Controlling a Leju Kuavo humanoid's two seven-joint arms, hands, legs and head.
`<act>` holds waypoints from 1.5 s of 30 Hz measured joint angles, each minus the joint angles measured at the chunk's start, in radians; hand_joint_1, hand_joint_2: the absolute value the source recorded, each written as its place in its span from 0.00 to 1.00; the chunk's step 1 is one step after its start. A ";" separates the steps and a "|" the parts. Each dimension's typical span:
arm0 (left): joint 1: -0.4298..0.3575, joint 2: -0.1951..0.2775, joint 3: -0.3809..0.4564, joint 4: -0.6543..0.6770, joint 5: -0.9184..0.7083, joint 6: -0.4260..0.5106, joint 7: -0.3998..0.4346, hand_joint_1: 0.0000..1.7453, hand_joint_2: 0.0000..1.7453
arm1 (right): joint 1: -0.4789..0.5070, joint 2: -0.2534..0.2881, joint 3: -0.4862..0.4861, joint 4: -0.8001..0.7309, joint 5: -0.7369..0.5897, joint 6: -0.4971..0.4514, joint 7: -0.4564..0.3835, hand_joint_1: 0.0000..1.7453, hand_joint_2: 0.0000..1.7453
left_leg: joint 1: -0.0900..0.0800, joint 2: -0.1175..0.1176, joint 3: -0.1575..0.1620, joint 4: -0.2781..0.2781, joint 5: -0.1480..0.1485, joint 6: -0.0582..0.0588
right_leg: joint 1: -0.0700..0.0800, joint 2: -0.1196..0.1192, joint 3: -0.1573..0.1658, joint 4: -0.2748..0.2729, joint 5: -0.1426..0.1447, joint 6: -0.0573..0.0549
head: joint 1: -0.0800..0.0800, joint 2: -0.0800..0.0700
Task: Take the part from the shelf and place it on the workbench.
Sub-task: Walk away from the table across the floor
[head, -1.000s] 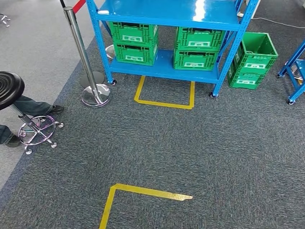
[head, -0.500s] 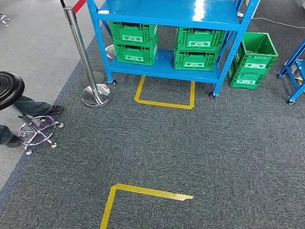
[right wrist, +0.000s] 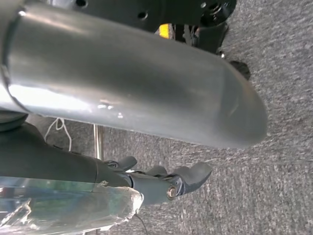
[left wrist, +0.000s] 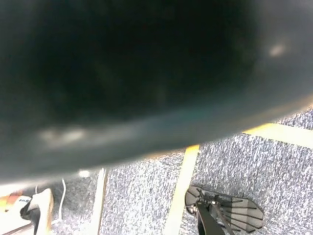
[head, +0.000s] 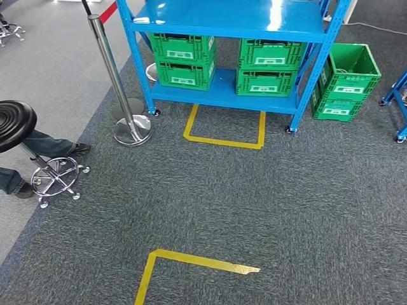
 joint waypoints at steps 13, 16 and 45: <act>0.004 0.001 0.001 -0.003 -0.001 0.001 0.001 0.00 0.00 | 0.002 0.003 0.008 -0.007 0.000 0.002 0.000 0.00 0.00 | -0.022 0.008 -0.136 0.060 0.091 0.041 | 0.012 -0.004 0.152 -0.025 -0.116 0.003 | -0.003 0.000; 0.007 0.001 0.002 -0.004 -0.001 0.002 0.003 0.00 0.00 | 0.000 0.003 0.011 -0.009 0.000 0.003 0.001 0.00 0.00 | -0.017 0.003 -0.096 0.022 0.069 0.049 | 0.011 -0.006 0.133 0.037 -0.084 0.022 | -0.001 0.000; 0.000 -0.011 0.025 -0.012 0.000 0.061 0.048 0.00 0.00 | -0.009 0.006 -0.001 -0.014 -0.073 0.010 -0.011 0.00 0.00 | -0.009 0.000 -0.166 0.070 0.101 0.020 | 0.015 0.013 0.130 -0.001 -0.125 0.003 | 0.002 0.000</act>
